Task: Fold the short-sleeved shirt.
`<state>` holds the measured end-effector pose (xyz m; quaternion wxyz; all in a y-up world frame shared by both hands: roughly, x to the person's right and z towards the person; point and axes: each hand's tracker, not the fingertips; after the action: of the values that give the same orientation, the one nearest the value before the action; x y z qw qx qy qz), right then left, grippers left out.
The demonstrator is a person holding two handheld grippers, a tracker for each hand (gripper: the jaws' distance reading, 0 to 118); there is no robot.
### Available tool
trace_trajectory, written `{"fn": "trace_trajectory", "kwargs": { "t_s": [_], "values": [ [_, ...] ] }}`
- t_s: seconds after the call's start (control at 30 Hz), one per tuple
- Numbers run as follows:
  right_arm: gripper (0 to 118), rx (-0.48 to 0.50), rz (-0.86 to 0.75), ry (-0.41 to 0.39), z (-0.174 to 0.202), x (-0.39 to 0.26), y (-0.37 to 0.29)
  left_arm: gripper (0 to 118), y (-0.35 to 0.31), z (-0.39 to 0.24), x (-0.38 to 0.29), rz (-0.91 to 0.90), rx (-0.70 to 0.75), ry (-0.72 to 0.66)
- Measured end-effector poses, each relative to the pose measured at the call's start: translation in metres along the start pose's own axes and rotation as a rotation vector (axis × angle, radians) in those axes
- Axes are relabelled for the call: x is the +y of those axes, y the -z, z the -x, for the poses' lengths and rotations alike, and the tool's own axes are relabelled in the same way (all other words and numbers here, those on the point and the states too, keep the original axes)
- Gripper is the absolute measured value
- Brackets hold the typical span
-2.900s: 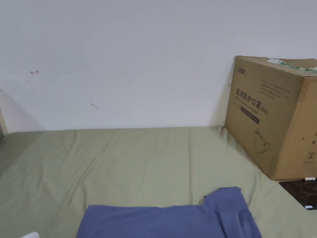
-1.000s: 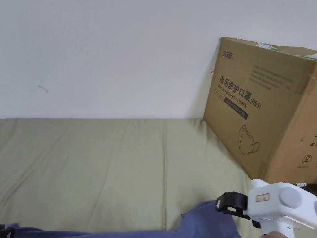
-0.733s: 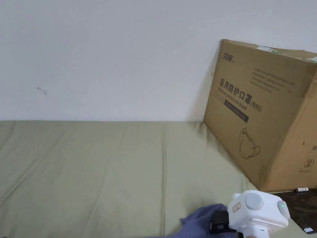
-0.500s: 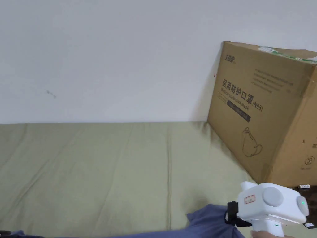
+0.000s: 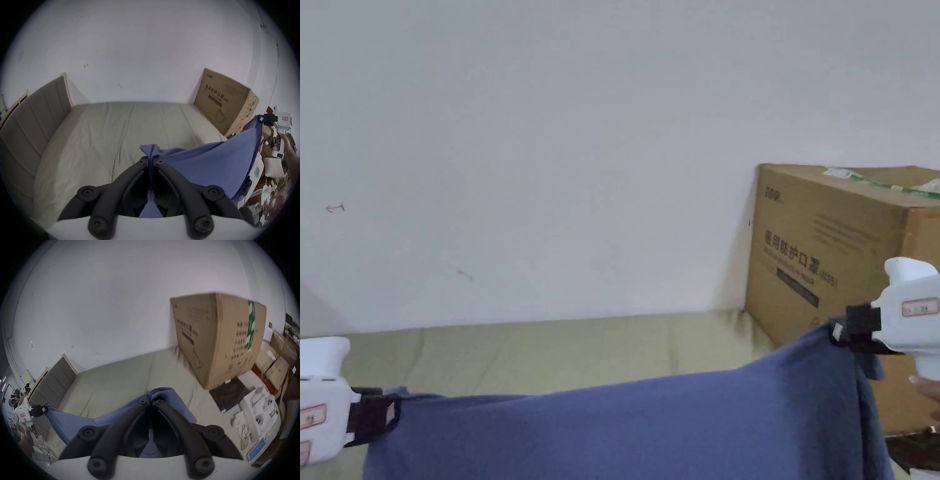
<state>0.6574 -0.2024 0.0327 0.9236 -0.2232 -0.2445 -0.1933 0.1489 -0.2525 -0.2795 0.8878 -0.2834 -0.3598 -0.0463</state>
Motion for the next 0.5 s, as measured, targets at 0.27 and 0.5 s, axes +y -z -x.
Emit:
{"fn": "trace_trajectory", "kwargs": {
  "t_s": [0.27, 0.5],
  "values": [
    [1, -0.016, -0.133, -0.089, 0.047, 0.11, 0.004, 3, 0.002, 0.012, 0.093, -0.133, 0.035, -0.064],
    [1, -0.067, -0.244, -0.173, 0.088, 0.191, 0.044, 3, 0.041, 0.027, 0.164, -0.236, 0.084, -0.133]
  ]
}}
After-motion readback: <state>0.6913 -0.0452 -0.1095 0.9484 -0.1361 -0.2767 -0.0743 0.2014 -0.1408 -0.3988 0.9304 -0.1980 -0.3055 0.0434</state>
